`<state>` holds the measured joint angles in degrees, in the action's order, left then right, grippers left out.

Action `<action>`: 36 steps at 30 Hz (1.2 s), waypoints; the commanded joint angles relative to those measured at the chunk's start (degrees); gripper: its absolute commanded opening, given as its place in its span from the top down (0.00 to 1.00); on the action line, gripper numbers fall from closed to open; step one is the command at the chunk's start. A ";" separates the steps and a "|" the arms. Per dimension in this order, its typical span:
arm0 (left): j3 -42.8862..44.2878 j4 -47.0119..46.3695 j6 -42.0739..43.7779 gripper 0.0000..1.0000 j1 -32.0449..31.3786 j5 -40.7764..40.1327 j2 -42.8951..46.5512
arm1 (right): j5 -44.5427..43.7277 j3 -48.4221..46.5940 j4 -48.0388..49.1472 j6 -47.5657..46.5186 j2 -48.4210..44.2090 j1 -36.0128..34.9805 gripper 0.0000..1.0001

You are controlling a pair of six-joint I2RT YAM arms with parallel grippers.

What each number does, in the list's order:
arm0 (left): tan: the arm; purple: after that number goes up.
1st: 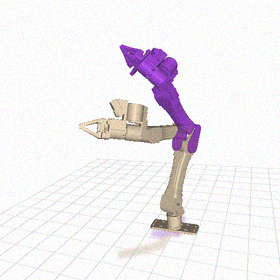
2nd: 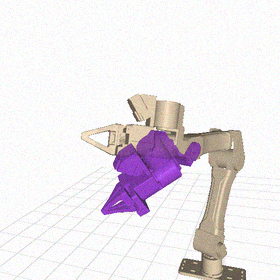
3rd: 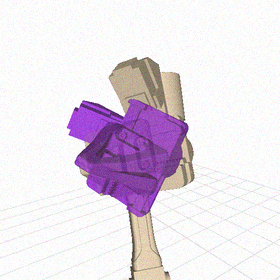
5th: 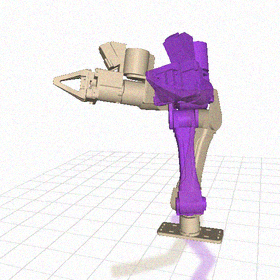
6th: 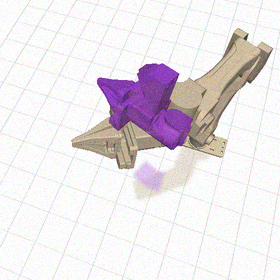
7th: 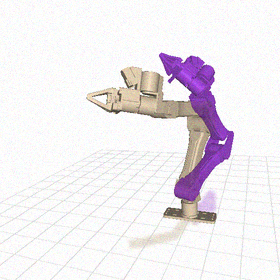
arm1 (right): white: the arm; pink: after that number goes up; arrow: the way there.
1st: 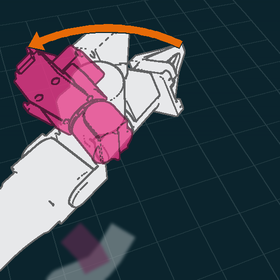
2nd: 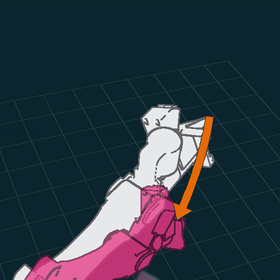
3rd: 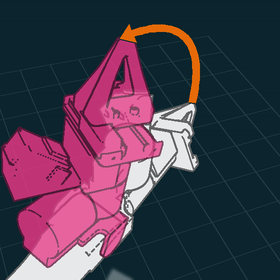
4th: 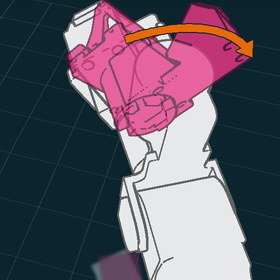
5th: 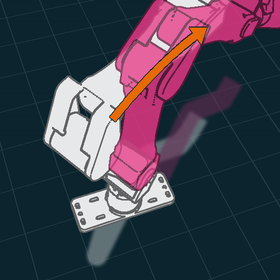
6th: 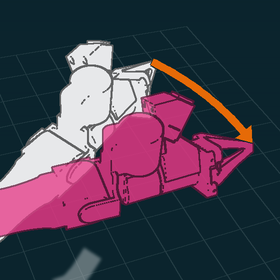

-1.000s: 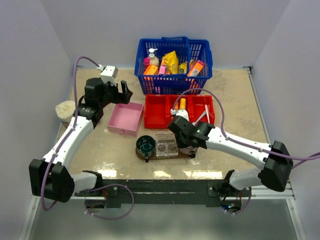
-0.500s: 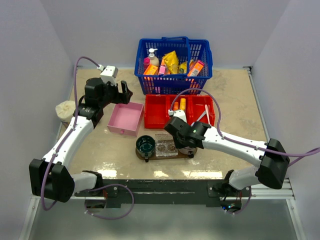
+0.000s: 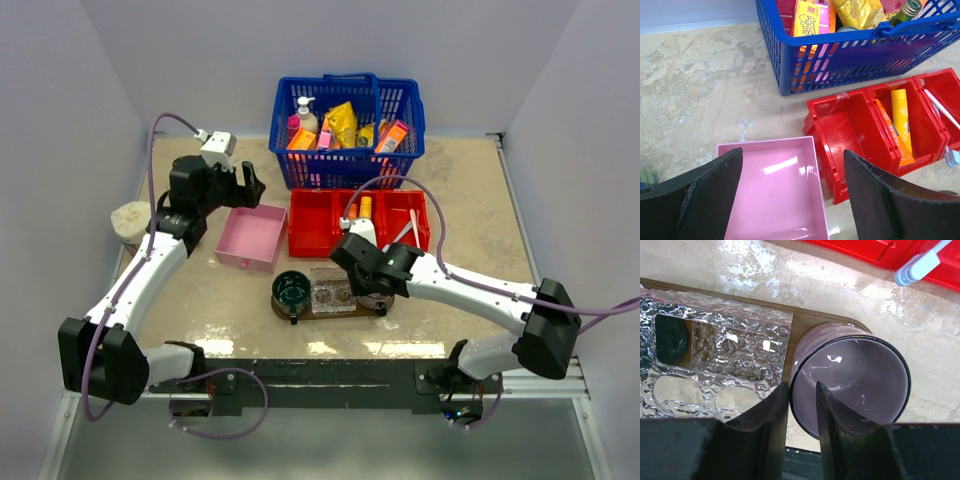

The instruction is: Prepare toiletry sets of a toothbrush and toothpaste on the tray

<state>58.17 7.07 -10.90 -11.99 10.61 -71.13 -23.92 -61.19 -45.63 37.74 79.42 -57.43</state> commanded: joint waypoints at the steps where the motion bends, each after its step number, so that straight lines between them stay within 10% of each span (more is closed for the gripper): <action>1: -0.52 -1.89 0.70 0.14 -0.05 -0.24 -0.06 | -3.06 -2.71 -0.34 1.20 -2.86 -0.05 0.67; 23: -0.78 -2.06 1.05 0.14 -0.05 -1.03 0.03 | -1.66 -3.24 5.63 -5.91 -9.81 1.35 0.31; 36: -5.87 -0.66 2.02 0.20 -0.31 1.16 -0.41 | 13.55 -1.92 19.69 -19.89 -12.36 24.89 0.27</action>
<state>55.16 6.92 -9.96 -12.03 10.28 -71.42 -15.18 -62.11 -33.01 24.03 67.85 -37.89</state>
